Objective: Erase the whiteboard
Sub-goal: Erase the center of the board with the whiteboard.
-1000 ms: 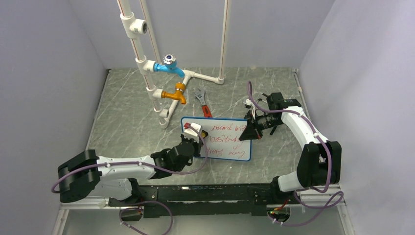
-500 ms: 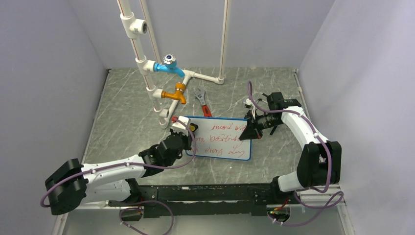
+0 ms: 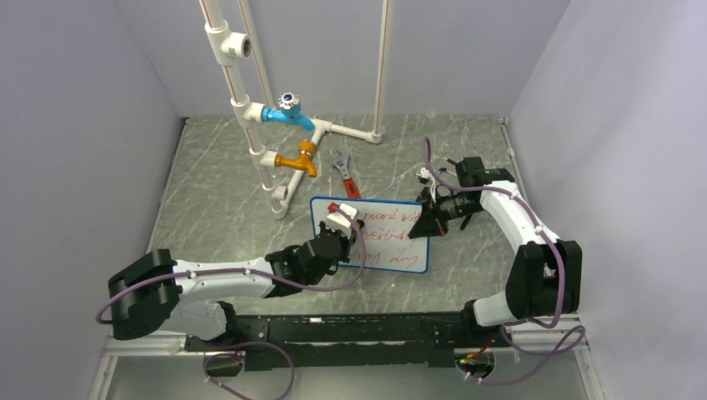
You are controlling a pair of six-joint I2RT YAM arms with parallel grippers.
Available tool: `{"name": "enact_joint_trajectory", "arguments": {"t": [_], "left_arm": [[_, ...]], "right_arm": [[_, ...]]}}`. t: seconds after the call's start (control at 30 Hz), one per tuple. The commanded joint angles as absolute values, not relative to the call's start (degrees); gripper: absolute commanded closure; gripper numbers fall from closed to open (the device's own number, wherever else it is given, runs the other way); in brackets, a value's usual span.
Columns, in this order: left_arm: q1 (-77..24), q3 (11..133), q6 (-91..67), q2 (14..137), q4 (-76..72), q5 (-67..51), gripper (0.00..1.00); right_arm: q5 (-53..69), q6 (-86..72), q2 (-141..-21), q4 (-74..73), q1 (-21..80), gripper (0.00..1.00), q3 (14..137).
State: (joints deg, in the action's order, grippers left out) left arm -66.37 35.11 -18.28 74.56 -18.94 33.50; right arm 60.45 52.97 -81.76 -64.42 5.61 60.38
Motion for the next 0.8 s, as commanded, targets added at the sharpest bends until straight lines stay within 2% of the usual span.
{"name": "enact_joint_trajectory", "arguments": {"t": [0.0,0.5,0.77], "left_arm": [[-65.74,38.28,-16.75,74.93,-19.3,37.85,1.0],[-59.06,31.58,-21.83,64.1,-18.07,29.35,1.0],[-60.85,33.38,-21.77,68.59,-21.92,21.31,1.0]], "right_arm": [[62.38,57.48,-80.97,-70.46,7.73,1.0,60.44],[62.32,57.11,-80.95,-70.03,7.75,1.0,60.36],[62.13,56.67,-81.2,-69.65,7.73,1.0,60.36]]}}
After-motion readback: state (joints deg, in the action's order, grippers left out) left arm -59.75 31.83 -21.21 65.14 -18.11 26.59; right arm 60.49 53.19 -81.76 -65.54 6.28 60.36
